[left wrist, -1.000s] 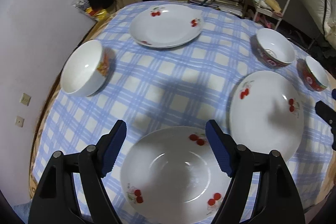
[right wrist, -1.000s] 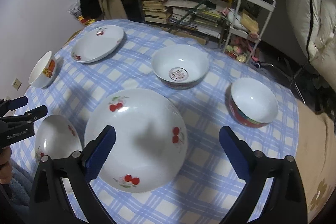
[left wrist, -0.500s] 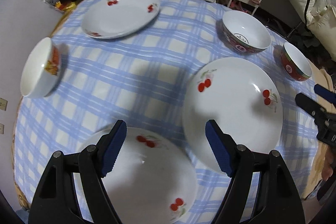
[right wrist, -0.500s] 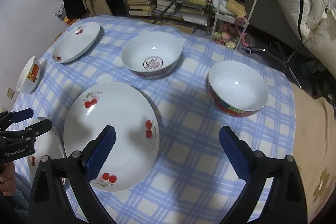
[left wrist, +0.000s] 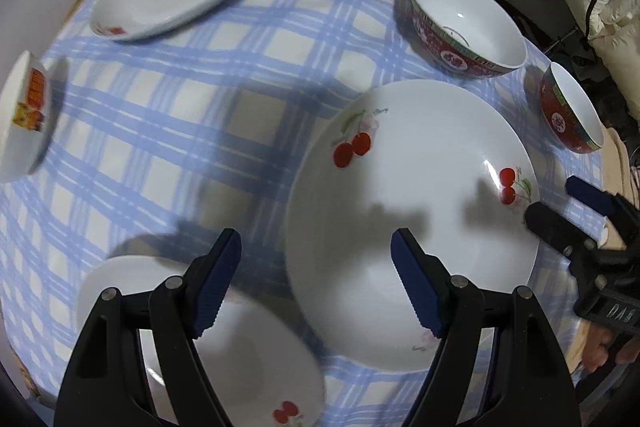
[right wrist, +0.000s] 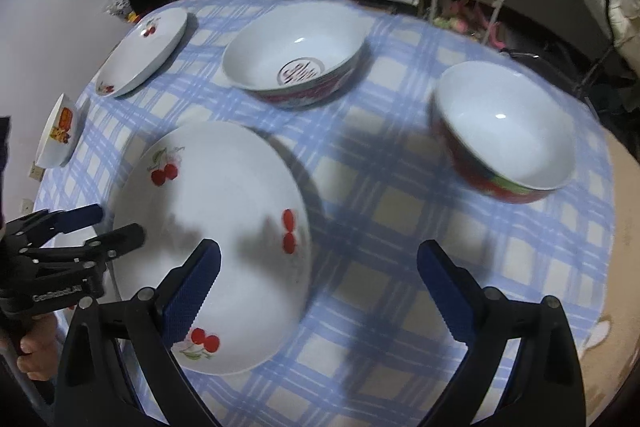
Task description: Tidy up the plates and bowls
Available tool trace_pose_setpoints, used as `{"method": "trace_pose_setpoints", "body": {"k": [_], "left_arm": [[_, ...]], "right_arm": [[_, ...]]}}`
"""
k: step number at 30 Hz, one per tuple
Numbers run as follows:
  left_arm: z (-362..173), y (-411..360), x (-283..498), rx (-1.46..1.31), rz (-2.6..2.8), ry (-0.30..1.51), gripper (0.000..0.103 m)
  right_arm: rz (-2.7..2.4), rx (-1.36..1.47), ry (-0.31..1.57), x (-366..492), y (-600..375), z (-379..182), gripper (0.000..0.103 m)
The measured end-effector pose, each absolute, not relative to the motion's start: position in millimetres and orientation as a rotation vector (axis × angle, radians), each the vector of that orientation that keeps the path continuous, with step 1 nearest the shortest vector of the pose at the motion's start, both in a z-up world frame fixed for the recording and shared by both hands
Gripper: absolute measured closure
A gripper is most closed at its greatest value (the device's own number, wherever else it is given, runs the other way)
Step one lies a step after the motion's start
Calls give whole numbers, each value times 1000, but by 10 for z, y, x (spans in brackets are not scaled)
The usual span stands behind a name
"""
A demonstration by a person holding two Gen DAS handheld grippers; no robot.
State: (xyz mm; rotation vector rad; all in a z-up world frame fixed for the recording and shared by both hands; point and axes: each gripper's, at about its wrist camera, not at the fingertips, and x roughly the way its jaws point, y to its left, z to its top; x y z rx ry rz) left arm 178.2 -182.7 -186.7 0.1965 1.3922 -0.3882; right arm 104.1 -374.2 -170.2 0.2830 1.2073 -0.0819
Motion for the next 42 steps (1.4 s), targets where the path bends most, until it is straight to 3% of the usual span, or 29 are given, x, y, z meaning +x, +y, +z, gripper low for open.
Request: {"method": "trace_pose_setpoints", "body": {"k": [5,8,16,20,24,26,34,42], "left_arm": [[-1989,-1925,1796,217,-391,1418,27],[-2059,-1943,1783,211,-395,1443,37],[-2122,-2012,1731,229,-391,1401,44],[-2155,-2050,1715,229,-403,1391,50],[-2134,-1954,1784,213,-396,1394,67],[-2123,-1896,1848,204,-400,1400,70],[-2107,-1740,1988,167,-426,1416,73],[-2148,-1636,2010,134,-417,1431,72]], "right_arm": [[-106,275,1256,1133,-3726,-1889,10],[-105,307,1280,1150,-3765,-1975,20],[-108,321,1285,1129,-3778,-2014,20],[-111,322,1285,1109,-3801,-2019,38],[-99,387,1267,1072,-3889,-2001,45],[-87,426,1257,1051,-3929,-1990,56],[13,558,1265,1005,-3980,-2021,88],[31,547,1295,1029,-3817,-2087,86]]}}
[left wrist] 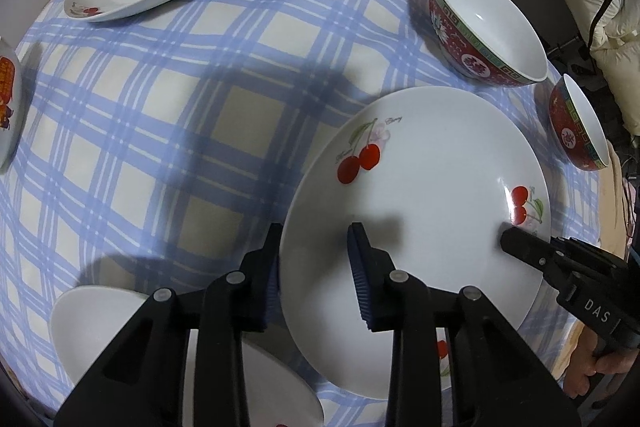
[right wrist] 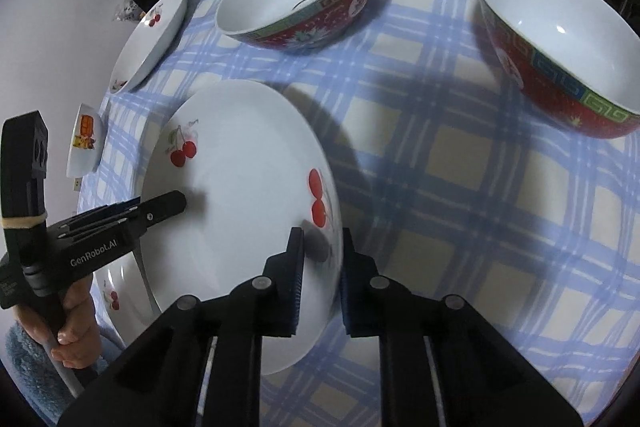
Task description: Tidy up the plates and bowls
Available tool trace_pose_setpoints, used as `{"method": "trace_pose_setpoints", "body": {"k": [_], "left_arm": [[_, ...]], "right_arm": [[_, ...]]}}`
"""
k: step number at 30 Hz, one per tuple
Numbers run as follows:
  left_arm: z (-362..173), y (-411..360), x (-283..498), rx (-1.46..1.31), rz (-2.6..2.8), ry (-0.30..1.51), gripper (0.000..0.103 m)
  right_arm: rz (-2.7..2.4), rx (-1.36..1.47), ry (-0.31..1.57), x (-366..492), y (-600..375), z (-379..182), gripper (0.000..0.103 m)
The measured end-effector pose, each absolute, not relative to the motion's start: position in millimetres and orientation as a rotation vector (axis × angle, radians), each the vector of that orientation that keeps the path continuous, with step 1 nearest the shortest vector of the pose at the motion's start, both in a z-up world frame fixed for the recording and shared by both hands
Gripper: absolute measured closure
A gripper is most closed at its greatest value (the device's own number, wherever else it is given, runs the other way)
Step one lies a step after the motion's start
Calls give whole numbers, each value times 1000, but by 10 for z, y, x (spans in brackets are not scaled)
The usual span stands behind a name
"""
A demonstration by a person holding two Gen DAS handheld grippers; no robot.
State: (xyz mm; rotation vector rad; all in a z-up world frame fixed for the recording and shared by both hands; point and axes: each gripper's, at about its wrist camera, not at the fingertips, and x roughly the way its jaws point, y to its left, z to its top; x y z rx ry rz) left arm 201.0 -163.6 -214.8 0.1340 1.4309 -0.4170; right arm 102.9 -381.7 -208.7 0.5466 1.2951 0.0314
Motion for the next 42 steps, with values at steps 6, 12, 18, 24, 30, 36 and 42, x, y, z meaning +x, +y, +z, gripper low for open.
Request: {"method": "trace_pose_setpoints", "body": {"k": [6,12,18,24,30,36,42], "left_arm": [[-2053,-1759,2026,205,-421,1381,72],[-1917,-1766,1974,207,-478,1368,72],[-1637,-1703,1900,244,-494,1315,72],[-1393,-1470,1787,237,-473,1282,73],[-1316,-1047,1629,207,-413,1278,73],[-1287,-686,1476,194,-378,1287,73],[-1324,-454,1314,211,-332,1283,73]], "right_arm": [[28,597,1282,1016,-3828,-2103,86],[11,596,1233,924,-3890,-1993,86],[24,611,1186,853,-3869,-1824,86],[55,600,1138,837,-3659,-1625,86],[116,541,1126,870,-3256,-1542,86],[160,506,1132,869,-2929,-1522,86],[196,455,1122,892,-2687,-1487,85]]}}
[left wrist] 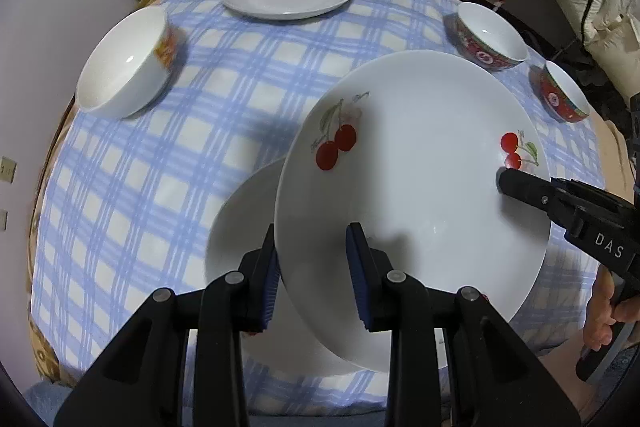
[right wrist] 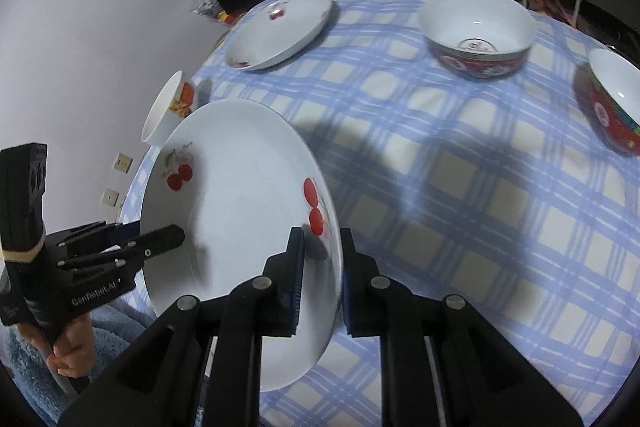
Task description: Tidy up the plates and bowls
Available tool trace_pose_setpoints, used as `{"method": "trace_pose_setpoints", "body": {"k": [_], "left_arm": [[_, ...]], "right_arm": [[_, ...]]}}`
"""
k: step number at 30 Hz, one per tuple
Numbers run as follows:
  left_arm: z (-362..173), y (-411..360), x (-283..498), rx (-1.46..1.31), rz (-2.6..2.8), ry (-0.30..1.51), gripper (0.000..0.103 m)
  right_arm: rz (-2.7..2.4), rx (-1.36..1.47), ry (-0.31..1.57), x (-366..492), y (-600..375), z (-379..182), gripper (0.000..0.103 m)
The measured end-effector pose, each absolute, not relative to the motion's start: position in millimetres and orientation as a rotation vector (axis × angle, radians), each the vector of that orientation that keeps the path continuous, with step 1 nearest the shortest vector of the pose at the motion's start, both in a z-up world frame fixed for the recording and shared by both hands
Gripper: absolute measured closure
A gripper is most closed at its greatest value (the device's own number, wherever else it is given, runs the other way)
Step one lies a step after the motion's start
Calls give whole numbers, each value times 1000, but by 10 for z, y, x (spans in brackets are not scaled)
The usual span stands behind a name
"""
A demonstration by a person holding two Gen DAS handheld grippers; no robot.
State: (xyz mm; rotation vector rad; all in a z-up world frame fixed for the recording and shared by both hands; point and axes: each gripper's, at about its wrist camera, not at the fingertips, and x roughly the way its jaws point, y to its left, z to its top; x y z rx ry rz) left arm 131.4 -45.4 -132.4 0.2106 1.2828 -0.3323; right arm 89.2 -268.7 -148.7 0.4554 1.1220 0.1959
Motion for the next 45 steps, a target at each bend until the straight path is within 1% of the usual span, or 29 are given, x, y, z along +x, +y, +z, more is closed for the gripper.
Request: {"method": "trace_pose_setpoints", "body": {"k": [8,14,21,25,36,45], "left_arm": [[-1347,-161,1104,117,-293,1266,73],[-1566,-17,1019,78,-246,1315,73],[-1658,172,1033,52,-198,1346,73],[-1807,180,1073,60,-192,1386,73],[-1965,82,1108,83,-191,1423,73],[-1946,-53,1061,138,-154,1396,73]], "right_arm": [[235,422,1140,823,-2458,-1506,85],[250,372,1192,783,-2298,-1635,85],[285,300,1206,833,-2048,-1702,85],[270,288,1209,870,-2009,-1760,85],[236,226,1217,840,-1965,-1833,86],[244,197,1203,821,-1941,-1840,86]]}}
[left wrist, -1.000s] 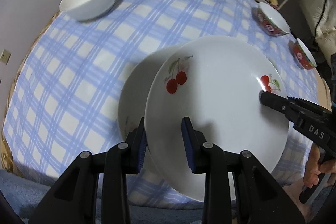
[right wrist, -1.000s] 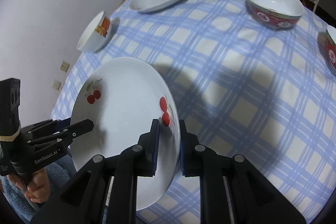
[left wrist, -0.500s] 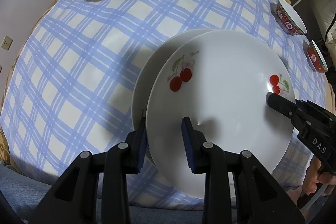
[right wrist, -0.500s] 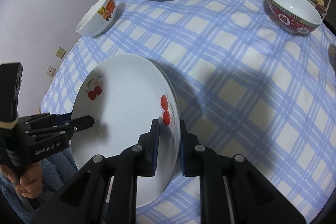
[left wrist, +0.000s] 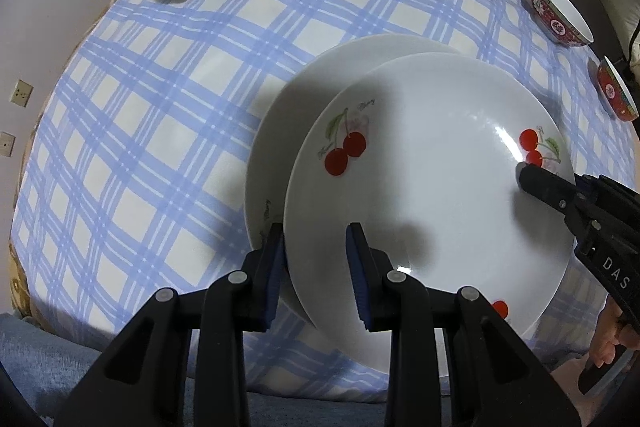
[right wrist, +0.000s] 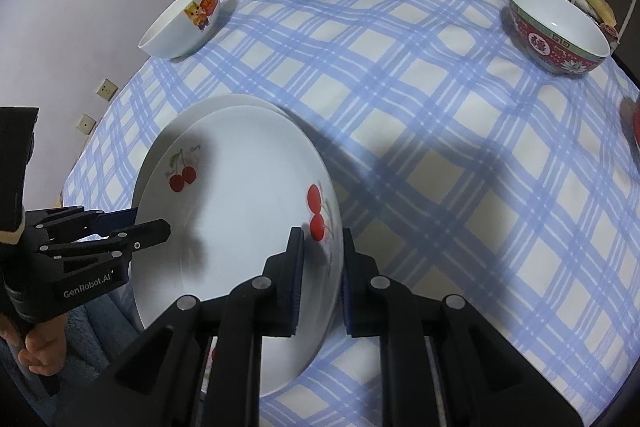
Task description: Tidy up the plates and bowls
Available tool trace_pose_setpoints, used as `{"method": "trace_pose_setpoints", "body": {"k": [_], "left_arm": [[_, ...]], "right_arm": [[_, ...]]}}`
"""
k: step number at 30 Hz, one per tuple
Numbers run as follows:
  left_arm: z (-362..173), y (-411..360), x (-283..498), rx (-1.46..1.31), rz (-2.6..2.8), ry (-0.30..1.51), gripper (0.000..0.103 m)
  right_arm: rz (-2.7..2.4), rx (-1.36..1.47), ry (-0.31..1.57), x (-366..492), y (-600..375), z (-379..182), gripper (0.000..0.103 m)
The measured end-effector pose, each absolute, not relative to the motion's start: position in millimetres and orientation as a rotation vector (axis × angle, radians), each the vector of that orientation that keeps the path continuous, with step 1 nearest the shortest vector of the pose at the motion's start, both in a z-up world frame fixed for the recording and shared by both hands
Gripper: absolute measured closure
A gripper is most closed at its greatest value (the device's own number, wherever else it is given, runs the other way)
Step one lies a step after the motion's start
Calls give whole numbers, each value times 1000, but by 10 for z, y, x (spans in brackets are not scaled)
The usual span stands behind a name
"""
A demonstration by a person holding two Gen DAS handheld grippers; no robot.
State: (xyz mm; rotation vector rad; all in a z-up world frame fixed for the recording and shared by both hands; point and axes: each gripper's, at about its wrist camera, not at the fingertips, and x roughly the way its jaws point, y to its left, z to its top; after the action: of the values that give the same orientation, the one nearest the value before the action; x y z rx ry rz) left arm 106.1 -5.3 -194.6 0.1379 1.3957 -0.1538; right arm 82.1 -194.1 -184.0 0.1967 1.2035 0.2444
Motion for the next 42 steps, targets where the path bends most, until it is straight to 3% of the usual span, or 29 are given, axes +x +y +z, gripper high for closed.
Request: {"method": "trace_pose_setpoints", "body": {"k": [17,42], "left_arm": [[-1817,-17,1041,126,-109,1356,73],[-1742,114,1116,87,-42,1332,71]], "right_arm": [[275,269,1201,925,-1969,-1899,86],[261,233,1048,947,-2013,-1583,86]]}}
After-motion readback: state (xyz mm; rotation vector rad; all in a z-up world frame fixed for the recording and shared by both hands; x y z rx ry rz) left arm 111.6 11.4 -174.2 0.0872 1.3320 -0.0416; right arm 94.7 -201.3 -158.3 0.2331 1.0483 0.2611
